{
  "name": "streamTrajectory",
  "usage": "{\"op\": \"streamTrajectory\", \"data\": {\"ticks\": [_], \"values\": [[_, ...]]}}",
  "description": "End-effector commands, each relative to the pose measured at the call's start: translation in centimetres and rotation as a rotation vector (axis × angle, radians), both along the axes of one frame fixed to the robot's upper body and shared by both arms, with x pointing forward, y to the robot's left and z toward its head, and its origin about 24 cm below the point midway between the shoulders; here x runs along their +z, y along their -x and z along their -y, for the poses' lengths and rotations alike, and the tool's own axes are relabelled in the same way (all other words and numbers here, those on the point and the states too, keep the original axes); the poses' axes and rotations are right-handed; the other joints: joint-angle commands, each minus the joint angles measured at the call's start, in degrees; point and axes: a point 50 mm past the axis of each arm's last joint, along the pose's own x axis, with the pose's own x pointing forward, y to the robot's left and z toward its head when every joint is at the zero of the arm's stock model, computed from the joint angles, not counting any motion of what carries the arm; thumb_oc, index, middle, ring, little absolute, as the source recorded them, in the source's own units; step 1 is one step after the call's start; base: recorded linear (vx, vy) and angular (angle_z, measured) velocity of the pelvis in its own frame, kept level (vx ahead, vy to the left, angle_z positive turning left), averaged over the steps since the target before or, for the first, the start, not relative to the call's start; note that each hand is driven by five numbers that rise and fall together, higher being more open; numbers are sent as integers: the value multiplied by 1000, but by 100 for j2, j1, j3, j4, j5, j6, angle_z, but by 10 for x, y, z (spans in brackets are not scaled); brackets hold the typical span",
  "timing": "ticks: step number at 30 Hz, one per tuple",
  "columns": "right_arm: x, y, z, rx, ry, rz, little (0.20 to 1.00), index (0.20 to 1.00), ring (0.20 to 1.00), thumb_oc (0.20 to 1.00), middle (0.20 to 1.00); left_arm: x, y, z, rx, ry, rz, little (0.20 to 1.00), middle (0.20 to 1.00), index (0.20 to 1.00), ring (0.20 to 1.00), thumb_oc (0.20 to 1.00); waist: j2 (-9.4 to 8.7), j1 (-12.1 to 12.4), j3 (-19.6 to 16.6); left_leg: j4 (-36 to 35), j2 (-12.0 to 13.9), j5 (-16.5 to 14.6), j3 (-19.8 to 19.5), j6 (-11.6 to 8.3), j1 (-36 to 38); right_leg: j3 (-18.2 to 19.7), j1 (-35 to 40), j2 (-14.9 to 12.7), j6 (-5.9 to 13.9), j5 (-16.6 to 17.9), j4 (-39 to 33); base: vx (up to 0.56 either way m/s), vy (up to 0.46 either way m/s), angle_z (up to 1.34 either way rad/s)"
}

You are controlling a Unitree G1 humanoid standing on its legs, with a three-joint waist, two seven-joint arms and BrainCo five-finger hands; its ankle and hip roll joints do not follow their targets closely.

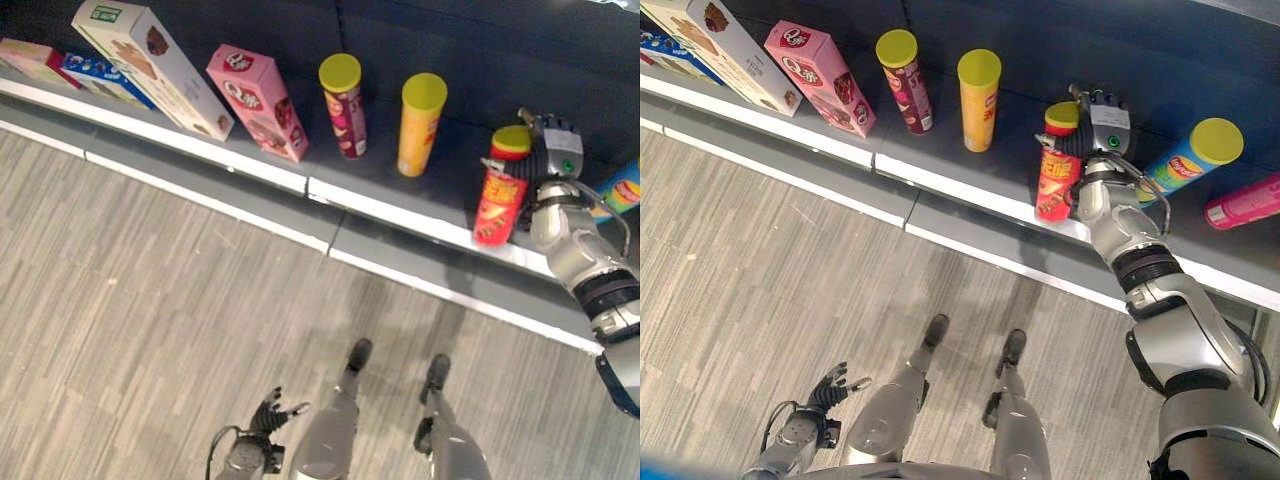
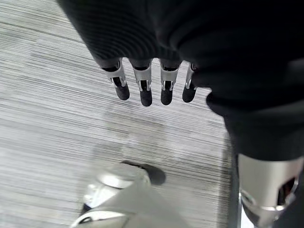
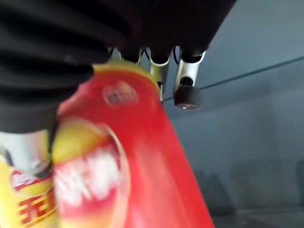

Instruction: Put the goods on the table back onto the shelves and tidy them up.

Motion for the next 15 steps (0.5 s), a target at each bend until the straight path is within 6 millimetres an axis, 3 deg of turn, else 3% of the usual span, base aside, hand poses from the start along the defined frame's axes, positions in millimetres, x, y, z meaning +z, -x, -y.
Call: {"op": "streamTrajectory", "data": {"ticks": [1,5,15], "values": [[58,15,9,-21,56,256,200,200,200,200,200,1,-6,3,-51,-44,7,1000,1000,1000,1000,1000,61,62,-315,-217,127,87,326,-118,-57,153,317,-469,605,-558,292,12,8,12],[76,29,10,-14,30,381,200,200,200,200,200,1,-6,3,-40,-46,9,1000,1000,1000,1000,1000,44,32,-301,-217,114,66,303,-107,-77,140,324,-469,614,-566,271,14,3,10],[75,26,8,-16,17,379,200,200,200,200,200,5,-11,2,-43,-51,35,1000,1000,1000,1000,1000,10,69,-246,-217,96,70,304,-118,-143,141,299,-474,613,-560,226,0,0,0]]}}
